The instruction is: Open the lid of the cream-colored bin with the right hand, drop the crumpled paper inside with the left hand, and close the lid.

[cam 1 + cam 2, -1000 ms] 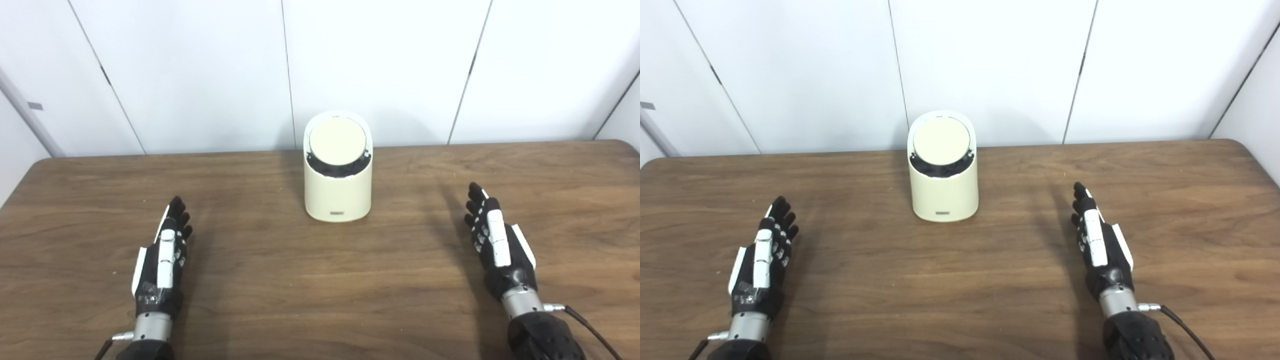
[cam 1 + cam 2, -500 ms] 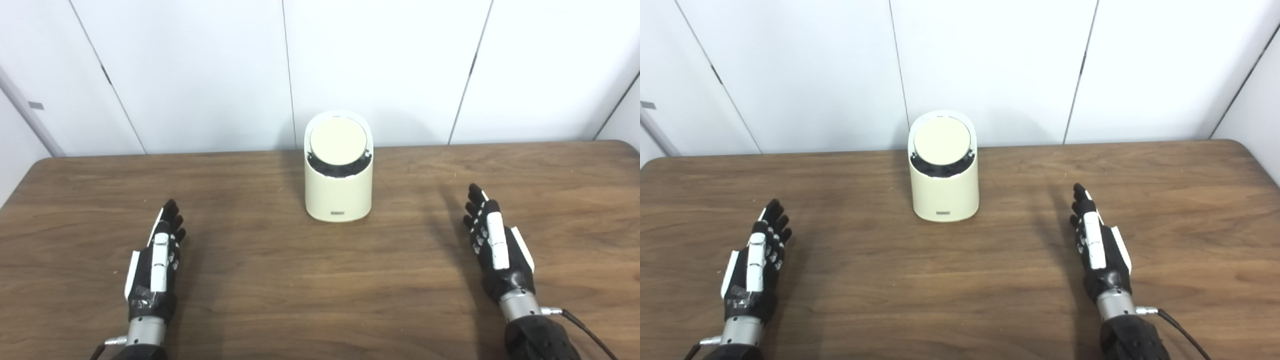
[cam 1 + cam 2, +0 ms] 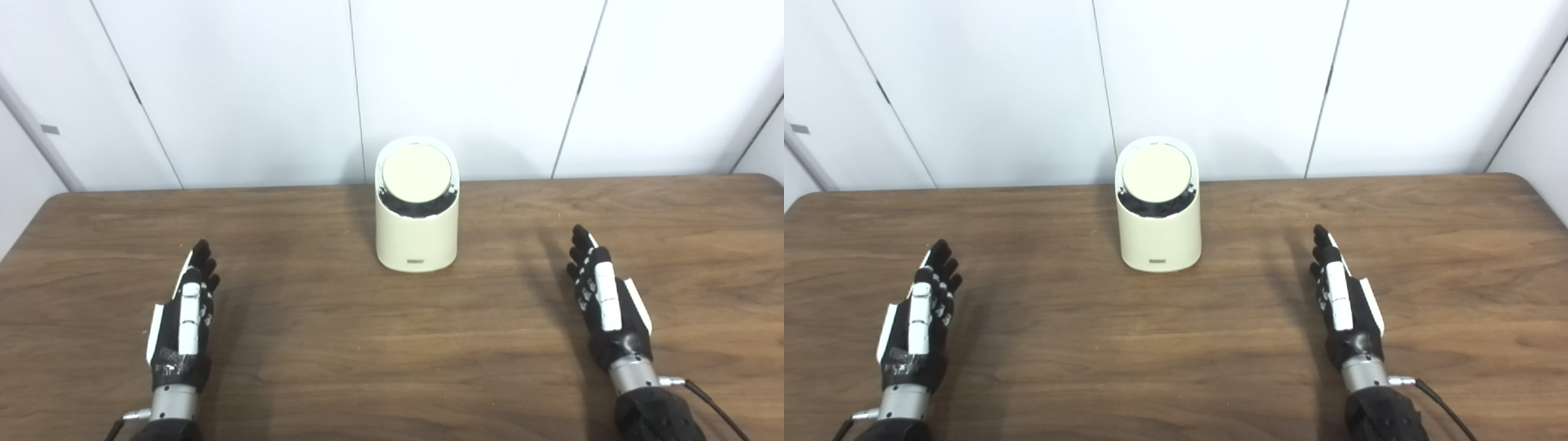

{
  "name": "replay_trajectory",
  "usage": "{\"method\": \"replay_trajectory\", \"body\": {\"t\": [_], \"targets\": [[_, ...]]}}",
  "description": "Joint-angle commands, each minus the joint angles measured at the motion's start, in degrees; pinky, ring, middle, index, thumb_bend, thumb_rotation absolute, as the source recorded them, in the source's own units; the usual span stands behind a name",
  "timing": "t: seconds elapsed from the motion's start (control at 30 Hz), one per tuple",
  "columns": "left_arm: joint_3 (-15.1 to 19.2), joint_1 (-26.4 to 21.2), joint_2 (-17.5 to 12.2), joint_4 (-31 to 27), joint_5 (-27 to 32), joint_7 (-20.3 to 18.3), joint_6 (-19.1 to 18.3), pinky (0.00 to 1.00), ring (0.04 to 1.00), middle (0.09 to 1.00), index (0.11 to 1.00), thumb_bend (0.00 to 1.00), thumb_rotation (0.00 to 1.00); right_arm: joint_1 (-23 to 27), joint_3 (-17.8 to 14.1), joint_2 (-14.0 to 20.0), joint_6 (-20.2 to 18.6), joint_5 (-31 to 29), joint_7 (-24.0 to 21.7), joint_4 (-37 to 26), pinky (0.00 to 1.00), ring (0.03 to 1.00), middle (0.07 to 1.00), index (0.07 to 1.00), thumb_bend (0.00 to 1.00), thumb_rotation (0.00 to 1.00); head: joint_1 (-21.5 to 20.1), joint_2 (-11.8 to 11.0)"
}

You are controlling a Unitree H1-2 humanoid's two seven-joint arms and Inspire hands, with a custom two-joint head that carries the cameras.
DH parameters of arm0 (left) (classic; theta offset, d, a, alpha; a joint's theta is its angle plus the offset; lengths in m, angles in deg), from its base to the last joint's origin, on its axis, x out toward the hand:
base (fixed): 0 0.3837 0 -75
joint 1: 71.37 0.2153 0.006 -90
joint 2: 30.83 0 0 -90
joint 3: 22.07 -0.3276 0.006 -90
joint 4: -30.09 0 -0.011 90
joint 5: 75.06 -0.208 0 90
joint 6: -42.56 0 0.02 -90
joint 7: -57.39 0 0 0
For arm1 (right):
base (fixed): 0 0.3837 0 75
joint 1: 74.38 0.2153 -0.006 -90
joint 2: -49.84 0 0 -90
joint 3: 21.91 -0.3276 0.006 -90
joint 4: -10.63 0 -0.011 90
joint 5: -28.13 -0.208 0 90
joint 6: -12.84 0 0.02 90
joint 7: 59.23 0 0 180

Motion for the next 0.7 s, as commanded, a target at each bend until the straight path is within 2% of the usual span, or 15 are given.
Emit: {"method": "replay_trajectory", "body": {"t": [0.0,0.43,0.67], "targets": [[-0.08,0.76,-0.20,4.49,-1.26,0.00,2.42,1.00,1.000,1.000,0.982,0.47,0.93,1.79,-0.23,0.45,2.14,-0.86,-0.30,-0.16,1.00,1.000,1.000,0.958,0.53,1.00,-0.02,0.07],[-0.27,-0.14,-0.02,6.28,-0.71,-0.36,2.88,1.00,1.000,1.000,0.992,0.50,0.89,2.04,-0.28,0.63,2.90,-1.00,0.04,0.13,1.00,1.000,0.995,0.951,0.52,1.00,-0.04,0.95],[-0.30,-0.26,0.32,5.95,-0.99,0.10,2.30,1.00,1.000,1.000,0.984,0.48,0.90,2.11,-0.19,0.65,2.56,-0.61,0.26,0.24,1.00,1.000,0.988,0.945,0.53,1.00,0.01,1.18]]}}
